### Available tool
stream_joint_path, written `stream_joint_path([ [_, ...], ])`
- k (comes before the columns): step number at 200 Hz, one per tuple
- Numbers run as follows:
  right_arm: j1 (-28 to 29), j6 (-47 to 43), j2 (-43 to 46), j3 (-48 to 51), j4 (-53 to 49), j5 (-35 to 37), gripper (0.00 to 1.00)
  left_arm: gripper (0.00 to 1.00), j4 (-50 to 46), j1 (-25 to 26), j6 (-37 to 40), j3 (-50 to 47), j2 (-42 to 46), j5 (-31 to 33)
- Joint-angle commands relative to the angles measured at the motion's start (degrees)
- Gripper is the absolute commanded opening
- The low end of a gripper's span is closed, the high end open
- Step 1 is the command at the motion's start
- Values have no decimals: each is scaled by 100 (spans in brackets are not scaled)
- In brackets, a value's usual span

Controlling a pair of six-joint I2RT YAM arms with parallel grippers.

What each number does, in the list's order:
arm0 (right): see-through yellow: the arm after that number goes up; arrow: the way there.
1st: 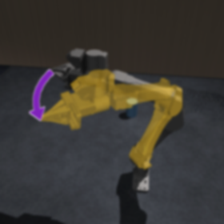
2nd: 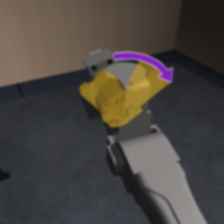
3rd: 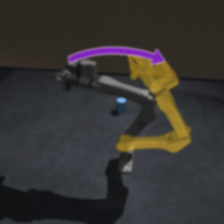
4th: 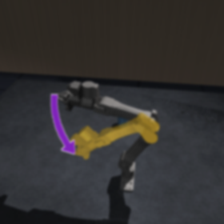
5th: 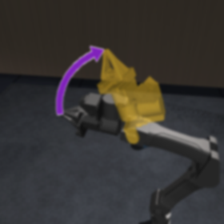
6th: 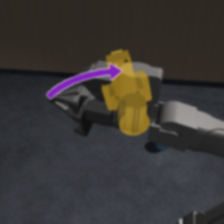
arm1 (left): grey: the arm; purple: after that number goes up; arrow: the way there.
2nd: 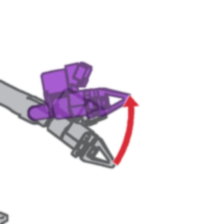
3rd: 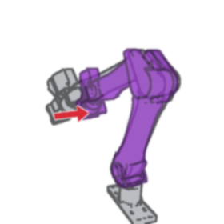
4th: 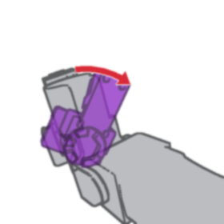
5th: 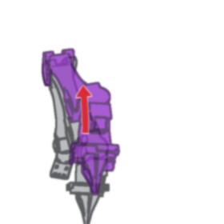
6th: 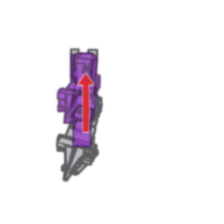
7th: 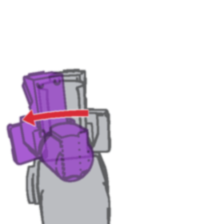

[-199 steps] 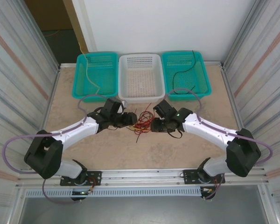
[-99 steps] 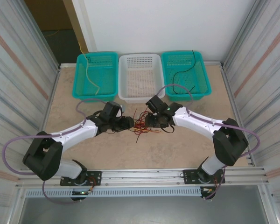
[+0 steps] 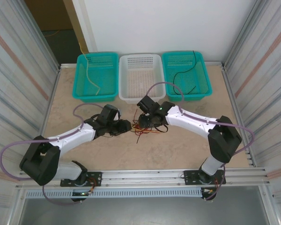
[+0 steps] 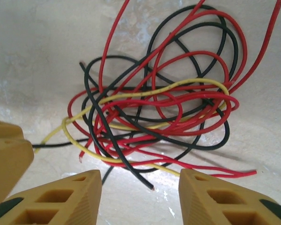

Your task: Untangle the cables

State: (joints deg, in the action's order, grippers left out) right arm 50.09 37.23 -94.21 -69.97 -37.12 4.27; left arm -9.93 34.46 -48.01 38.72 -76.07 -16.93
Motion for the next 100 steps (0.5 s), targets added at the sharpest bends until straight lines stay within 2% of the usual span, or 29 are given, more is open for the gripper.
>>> stream_joint_path([
  [1, 54, -52, 171, 81, -595, 457, 51, 43, 319, -28, -181, -36, -127, -152],
  [21, 55, 33, 617, 451, -636, 449, 56, 45, 419, -27, -200, 27, -304, -206],
  [38, 80, 40, 941, 655, -626, 381, 56, 44, 412, -27, -166, 89, -390, -175],
  [79, 123, -196, 977, 393, -656, 315, 50, 41, 221, -79, -165, 169, -284, -40],
  [100, 232, -507, 675, 106, -339, 10, 38, 39, -7, -159, -273, 124, -106, 96],
])
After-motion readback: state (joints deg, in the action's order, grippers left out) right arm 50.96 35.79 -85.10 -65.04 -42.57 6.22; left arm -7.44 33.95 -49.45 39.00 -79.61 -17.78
